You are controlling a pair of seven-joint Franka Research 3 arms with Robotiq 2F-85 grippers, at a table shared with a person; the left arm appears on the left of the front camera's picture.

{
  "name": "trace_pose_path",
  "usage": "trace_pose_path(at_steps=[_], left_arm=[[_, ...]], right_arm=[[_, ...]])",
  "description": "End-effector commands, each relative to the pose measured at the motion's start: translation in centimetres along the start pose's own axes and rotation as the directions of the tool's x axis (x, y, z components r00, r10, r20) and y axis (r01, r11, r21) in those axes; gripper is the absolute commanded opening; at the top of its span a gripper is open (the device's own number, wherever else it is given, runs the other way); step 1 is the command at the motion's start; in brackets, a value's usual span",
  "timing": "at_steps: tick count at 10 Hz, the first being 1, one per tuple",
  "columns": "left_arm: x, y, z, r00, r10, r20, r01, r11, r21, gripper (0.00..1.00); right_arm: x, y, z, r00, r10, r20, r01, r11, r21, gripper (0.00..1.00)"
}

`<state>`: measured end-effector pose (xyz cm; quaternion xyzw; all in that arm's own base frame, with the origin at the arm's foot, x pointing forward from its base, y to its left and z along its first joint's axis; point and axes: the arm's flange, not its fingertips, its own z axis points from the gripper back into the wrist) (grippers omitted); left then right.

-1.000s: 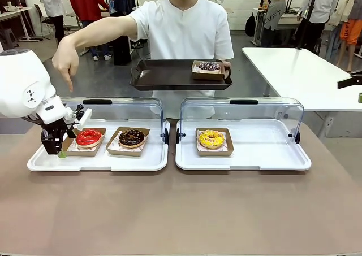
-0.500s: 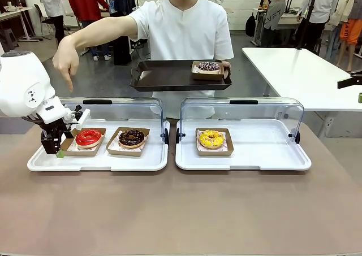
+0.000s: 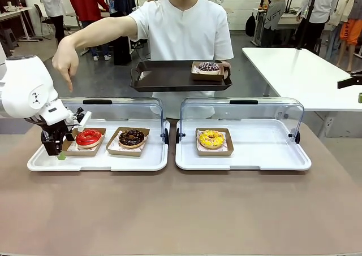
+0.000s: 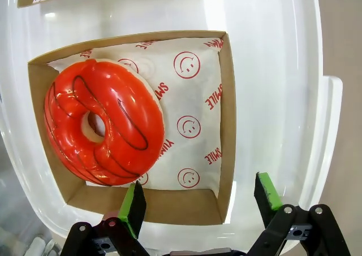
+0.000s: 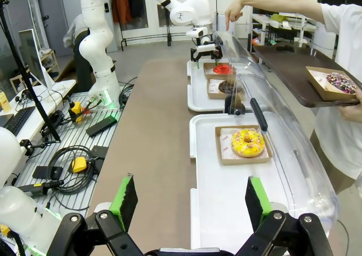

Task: Provide the desired donut to the person.
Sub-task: Pick up and lift the Paper togo box containing the Donut pointed at by the person.

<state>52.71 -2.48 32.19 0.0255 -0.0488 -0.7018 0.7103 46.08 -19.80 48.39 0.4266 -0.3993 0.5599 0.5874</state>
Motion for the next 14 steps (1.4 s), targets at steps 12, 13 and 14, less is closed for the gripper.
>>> trace_pose_path(at_steps=[12, 13, 14], left_arm=[[-0.2, 0.2, 0.5, 1.000, -0.007, -0.023, 0.006, 0.999, -0.047, 0.00], [-0.1, -0.1, 0.7, 0.999, -0.025, -0.024, 0.024, 0.998, -0.051, 0.00], [0.0, -0.6, 0.9, 0.998, -0.055, -0.027, 0.054, 0.997, -0.058, 0.00]], right_arm=[[0.0, 0.0, 0.0, 1.000, 0.000, 0.000, 0.000, 1.000, -0.001, 1.00], [0.0, 0.0, 0.0, 1.000, 0.000, 0.000, 0.000, 1.000, -0.001, 1.00], [0.0, 0.0, 0.0, 1.000, 0.000, 0.000, 0.000, 1.000, -0.001, 1.00]])
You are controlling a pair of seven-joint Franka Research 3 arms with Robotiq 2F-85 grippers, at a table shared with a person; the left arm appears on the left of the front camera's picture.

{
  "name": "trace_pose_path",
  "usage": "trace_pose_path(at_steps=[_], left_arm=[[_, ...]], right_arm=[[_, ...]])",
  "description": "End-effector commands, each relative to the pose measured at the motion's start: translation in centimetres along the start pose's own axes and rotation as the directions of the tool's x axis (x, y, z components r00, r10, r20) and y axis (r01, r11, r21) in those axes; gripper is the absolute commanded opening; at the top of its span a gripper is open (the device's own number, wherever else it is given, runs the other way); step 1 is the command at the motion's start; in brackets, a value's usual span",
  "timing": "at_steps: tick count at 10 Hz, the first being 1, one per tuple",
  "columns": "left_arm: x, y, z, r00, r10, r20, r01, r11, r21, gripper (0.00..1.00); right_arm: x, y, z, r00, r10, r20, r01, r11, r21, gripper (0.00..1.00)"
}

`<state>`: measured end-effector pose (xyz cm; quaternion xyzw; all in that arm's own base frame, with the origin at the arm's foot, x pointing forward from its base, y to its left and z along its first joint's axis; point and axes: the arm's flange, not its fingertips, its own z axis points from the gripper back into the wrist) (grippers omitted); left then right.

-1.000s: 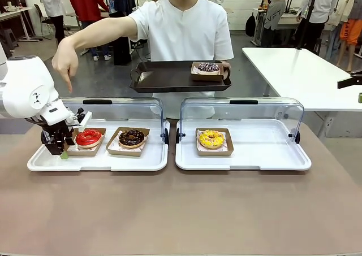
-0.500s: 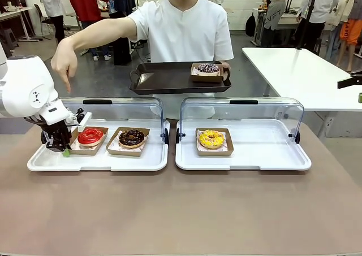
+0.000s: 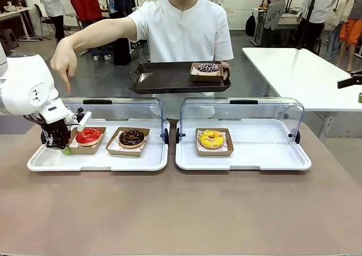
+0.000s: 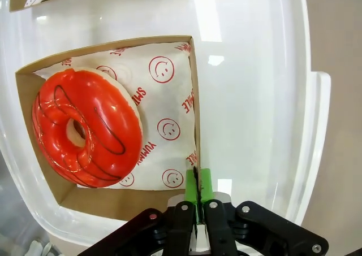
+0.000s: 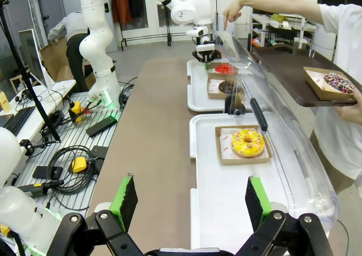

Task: Provide the desired donut to the person.
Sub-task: Pick up and lift the Paper togo box containing the Donut pointed at by the person.

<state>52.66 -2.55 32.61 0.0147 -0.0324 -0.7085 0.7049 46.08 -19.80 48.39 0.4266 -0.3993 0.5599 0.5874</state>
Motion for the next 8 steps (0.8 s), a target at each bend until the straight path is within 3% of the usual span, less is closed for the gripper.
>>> trace_pose_path(at_steps=[1, 5, 8], left_arm=[[0.1, -1.4, 1.2, 0.998, -0.060, -0.026, 0.059, 0.998, -0.031, 0.00], [1.4, -9.6, 8.8, 0.998, -0.050, -0.033, 0.046, 0.994, -0.096, 0.00], [2.4, -14.8, 14.6, 0.999, -0.018, -0.050, 0.018, 1.000, -0.013, 0.00]], right_arm=[[0.0, 0.0, 0.0, 1.000, 0.000, 0.000, 0.000, 1.000, -0.001, 1.00], [0.0, 0.0, 0.0, 1.000, 0.000, 0.000, 0.000, 1.000, -0.001, 1.00], [0.0, 0.0, 0.0, 1.000, 0.000, 0.000, 0.000, 1.000, -0.001, 1.00]])
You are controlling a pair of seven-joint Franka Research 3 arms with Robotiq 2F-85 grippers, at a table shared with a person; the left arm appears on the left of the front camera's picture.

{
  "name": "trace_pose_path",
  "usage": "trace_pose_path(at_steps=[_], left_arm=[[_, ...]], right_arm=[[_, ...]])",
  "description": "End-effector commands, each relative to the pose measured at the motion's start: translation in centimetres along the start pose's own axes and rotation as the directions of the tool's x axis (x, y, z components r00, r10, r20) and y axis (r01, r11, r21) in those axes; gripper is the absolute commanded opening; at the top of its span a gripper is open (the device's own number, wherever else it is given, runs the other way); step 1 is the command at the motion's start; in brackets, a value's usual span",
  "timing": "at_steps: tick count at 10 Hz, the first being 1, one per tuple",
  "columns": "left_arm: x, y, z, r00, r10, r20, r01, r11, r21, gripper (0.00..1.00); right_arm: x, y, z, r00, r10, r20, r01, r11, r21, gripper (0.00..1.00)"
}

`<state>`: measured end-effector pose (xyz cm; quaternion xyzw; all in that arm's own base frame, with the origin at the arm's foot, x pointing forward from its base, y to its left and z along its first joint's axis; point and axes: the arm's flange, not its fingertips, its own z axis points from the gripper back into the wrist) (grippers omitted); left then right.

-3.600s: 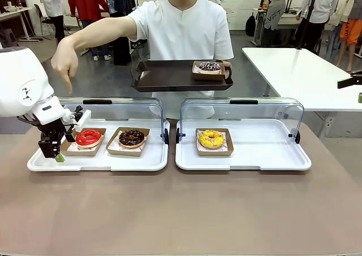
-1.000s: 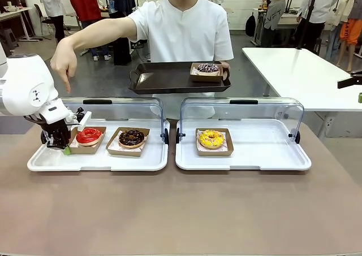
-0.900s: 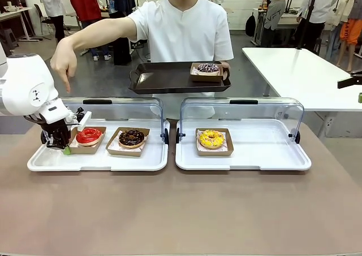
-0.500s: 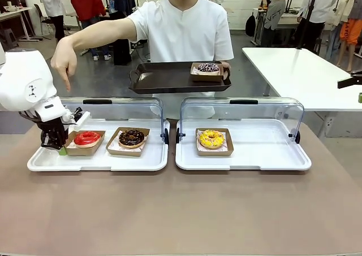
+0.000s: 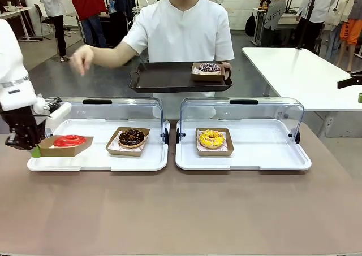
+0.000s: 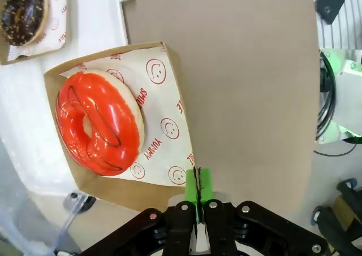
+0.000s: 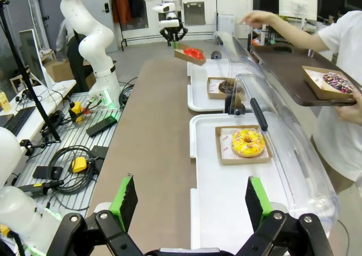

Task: Provide the desired donut to the person.
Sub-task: Pick up and lift the Paper togo box containing the Donut pointed at by the person.

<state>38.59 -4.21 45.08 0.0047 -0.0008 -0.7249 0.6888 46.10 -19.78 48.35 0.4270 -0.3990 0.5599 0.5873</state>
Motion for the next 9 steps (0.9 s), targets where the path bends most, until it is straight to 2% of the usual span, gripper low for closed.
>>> trace_pose_path(at_steps=[1, 4, 6, 7, 8, 9], left_arm=[[1.0, -2.8, 3.3, 0.998, 0.054, -0.032, -0.051, 0.995, 0.089, 0.00], [2.6, -3.2, 10.4, 0.988, 0.148, -0.047, -0.139, 0.979, 0.152, 0.00], [2.8, -2.5, 12.3, 0.989, 0.146, -0.034, -0.139, 0.979, 0.148, 0.00], [2.3, -2.5, 12.0, 0.990, 0.134, -0.036, -0.127, 0.980, 0.153, 0.00], [0.8, -2.5, 9.8, 0.988, 0.147, -0.055, -0.132, 0.968, 0.216, 0.00], [2.7, -3.1, 12.6, 0.991, 0.133, -0.021, -0.128, 0.978, 0.164, 0.00]], right_arm=[[0.1, 0.1, 0.1, 1.000, 0.000, 0.000, 0.000, 1.000, -0.002, 1.00], [0.1, 0.1, 0.1, 1.000, 0.000, 0.000, 0.000, 1.000, -0.002, 1.00], [0.1, 0.1, 0.1, 1.000, 0.000, 0.000, 0.000, 1.000, -0.002, 1.00], [0.1, 0.1, 0.1, 1.000, 0.000, 0.000, 0.000, 1.000, -0.002, 1.00], [0.1, 0.1, 0.1, 1.000, 0.000, 0.000, 0.000, 1.000, -0.002, 1.00], [0.1, 0.1, 0.1, 1.000, 0.000, 0.000, 0.000, 1.000, -0.002, 1.00]])
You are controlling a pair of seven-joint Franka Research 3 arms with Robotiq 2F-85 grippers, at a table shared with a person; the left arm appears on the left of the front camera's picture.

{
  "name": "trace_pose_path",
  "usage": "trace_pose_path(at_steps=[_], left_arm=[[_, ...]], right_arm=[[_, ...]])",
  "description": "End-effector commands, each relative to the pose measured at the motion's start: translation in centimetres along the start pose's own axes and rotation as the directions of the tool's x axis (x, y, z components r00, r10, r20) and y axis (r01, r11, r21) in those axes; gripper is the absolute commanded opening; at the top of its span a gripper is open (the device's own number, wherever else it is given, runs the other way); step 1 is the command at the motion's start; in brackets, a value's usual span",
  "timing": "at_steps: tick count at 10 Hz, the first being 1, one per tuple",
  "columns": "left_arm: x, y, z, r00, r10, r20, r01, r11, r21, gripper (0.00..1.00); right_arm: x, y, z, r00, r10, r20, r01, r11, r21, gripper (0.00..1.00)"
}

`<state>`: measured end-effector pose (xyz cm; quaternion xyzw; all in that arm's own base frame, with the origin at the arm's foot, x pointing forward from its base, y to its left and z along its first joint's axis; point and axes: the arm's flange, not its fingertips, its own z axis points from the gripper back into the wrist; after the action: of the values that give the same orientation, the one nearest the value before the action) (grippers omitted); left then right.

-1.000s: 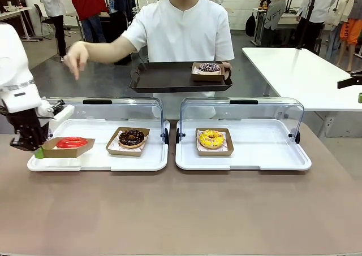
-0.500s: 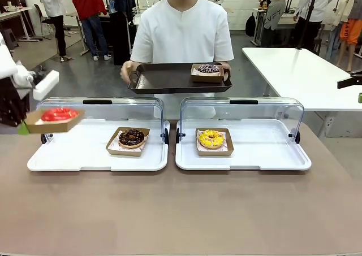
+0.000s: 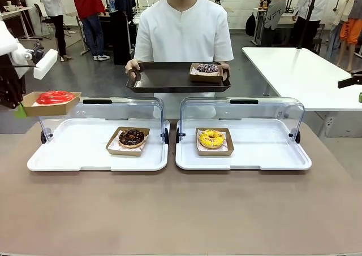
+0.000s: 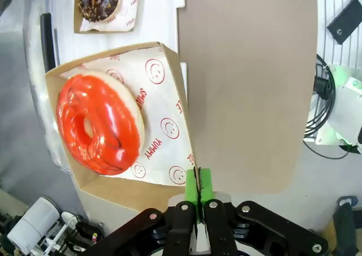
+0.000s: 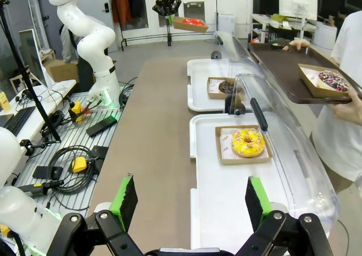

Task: Provide the desired donut to the person.
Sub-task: Pick up and lift the Paper togo box containing the Donut pointed at by the person, then place the picked Paper togo box onto the Handle tray extended by the person.

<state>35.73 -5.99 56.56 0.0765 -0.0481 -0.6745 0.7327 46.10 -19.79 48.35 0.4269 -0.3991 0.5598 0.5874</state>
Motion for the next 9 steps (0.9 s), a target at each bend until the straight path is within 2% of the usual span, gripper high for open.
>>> trace_pose_path(at_steps=[1, 9], left_arm=[[0.71, -0.37, 1.17, 1.000, -0.002, 0.008, 0.002, 1.000, -0.005, 0.00], [0.71, -0.37, 1.17, 1.000, -0.002, 0.008, 0.002, 1.000, -0.005, 0.00]], right_arm=[[0.07, 0.06, 0.05, 1.000, 0.000, 0.000, 0.000, 1.000, -0.002, 1.00], [0.07, 0.06, 0.05, 1.000, 0.000, 0.000, 0.000, 1.000, -0.002, 1.00]])
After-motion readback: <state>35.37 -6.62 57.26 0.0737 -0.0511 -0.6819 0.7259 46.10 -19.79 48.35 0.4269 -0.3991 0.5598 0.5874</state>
